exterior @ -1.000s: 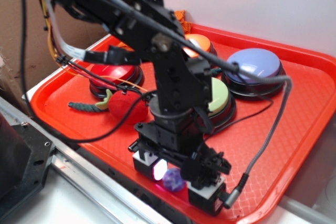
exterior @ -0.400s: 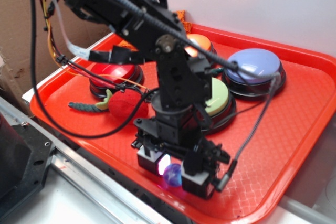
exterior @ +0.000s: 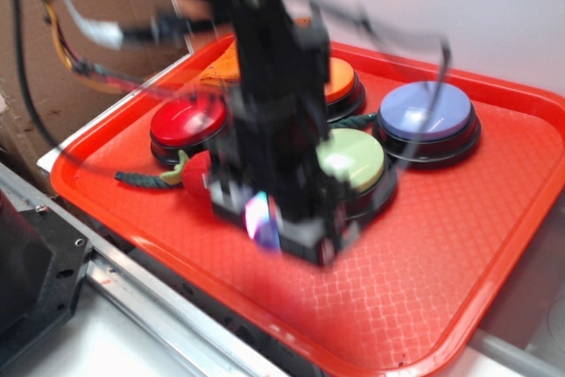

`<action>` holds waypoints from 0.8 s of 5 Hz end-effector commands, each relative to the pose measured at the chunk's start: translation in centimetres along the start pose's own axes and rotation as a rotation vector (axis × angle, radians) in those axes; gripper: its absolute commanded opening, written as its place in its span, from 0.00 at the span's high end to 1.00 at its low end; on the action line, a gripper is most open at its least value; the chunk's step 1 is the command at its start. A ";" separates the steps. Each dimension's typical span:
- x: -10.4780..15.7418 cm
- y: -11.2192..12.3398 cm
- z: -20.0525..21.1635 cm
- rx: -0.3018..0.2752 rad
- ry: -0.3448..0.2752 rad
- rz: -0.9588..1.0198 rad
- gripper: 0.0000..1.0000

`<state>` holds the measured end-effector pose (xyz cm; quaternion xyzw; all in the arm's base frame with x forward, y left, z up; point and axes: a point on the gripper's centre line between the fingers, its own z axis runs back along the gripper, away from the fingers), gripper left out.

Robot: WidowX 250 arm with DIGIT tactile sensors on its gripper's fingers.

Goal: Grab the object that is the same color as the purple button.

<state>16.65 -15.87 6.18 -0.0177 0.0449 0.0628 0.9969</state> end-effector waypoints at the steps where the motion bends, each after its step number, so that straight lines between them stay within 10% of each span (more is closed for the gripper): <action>1: 1.4 4.1 9.0 -0.047 -0.108 -0.031 1.00; 4: 1.2 6.4 12.7 -0.143 -0.236 -0.012 1.00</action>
